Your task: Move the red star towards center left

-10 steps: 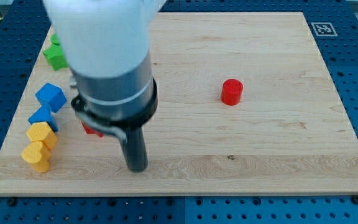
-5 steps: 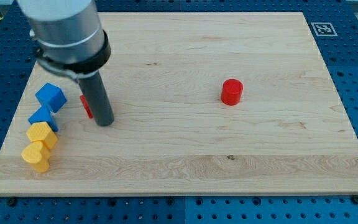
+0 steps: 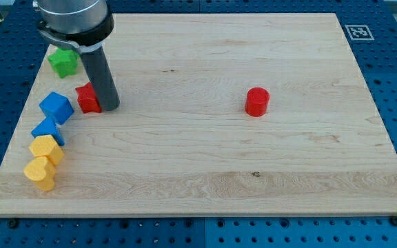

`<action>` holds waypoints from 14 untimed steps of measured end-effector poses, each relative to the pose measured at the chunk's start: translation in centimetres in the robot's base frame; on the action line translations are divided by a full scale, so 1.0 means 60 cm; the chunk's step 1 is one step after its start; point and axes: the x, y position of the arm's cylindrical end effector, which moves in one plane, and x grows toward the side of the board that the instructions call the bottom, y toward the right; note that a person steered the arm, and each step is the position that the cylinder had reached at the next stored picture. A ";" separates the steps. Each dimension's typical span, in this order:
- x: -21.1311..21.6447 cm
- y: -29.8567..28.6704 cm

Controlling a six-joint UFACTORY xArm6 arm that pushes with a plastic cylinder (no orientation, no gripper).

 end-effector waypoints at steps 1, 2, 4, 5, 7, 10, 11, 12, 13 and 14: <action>-0.003 -0.005; -0.012 -0.018; -0.022 -0.053; -0.034 -0.062; -0.056 -0.062; -0.056 -0.091; -0.056 -0.100; -0.056 -0.103; -0.048 -0.018; -0.029 0.100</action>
